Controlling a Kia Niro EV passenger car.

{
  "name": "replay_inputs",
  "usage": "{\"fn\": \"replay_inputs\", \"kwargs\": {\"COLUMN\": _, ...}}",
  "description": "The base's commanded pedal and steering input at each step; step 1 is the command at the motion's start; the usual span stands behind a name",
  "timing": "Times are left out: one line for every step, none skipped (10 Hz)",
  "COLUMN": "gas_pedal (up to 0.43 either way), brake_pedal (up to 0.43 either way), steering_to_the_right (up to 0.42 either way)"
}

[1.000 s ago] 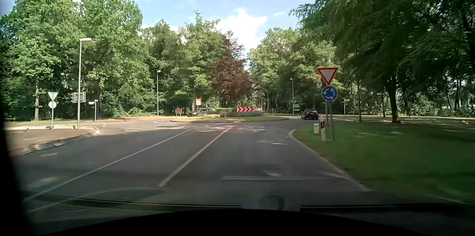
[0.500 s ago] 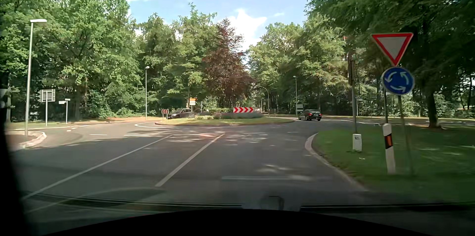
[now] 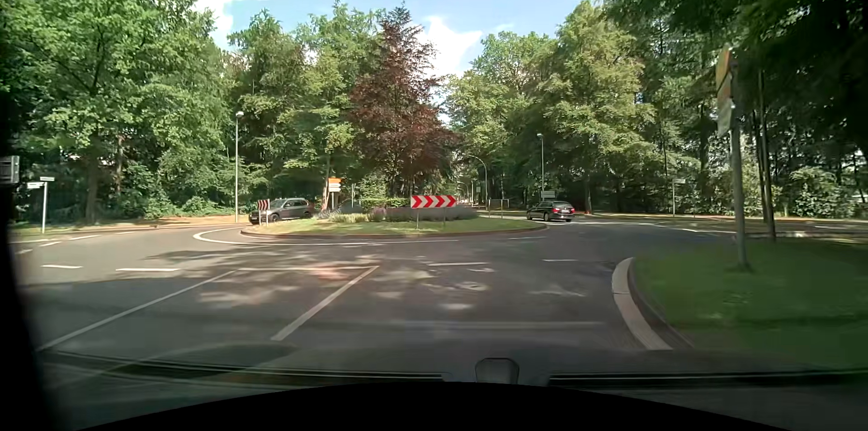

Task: Follow the waypoints while adhering to traffic rules and regulations

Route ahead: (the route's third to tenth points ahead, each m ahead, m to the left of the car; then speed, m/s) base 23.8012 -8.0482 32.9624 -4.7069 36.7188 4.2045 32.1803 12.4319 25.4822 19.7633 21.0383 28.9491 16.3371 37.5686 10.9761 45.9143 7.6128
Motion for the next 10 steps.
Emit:
{"fn": "replay_inputs", "kwargs": {"gas_pedal": 0.000, "brake_pedal": 0.140, "steering_to_the_right": 0.047}}
{"fn": "replay_inputs", "kwargs": {"gas_pedal": 0.000, "brake_pedal": 0.140, "steering_to_the_right": 0.061}}
{"fn": "replay_inputs", "kwargs": {"gas_pedal": 0.000, "brake_pedal": 0.140, "steering_to_the_right": 0.075}}
{"fn": "replay_inputs", "kwargs": {"gas_pedal": 0.000, "brake_pedal": 0.140, "steering_to_the_right": 0.086}}
{"fn": "replay_inputs", "kwargs": {"gas_pedal": 0.000, "brake_pedal": 0.140, "steering_to_the_right": 0.100}}
{"fn": "replay_inputs", "kwargs": {"gas_pedal": 0.000, "brake_pedal": 0.140, "steering_to_the_right": 0.116}}
{"fn": "replay_inputs", "kwargs": {"gas_pedal": 0.000, "brake_pedal": 0.134, "steering_to_the_right": 0.130}}
{"fn": "replay_inputs", "kwargs": {"gas_pedal": 0.000, "brake_pedal": 0.012, "steering_to_the_right": 0.151}}
{"fn": "replay_inputs", "kwargs": {"gas_pedal": 0.000, "brake_pedal": 0.006, "steering_to_the_right": 0.171}}
{"fn": "replay_inputs", "kwargs": {"gas_pedal": 0.000, "brake_pedal": 0.006, "steering_to_the_right": 0.189}}
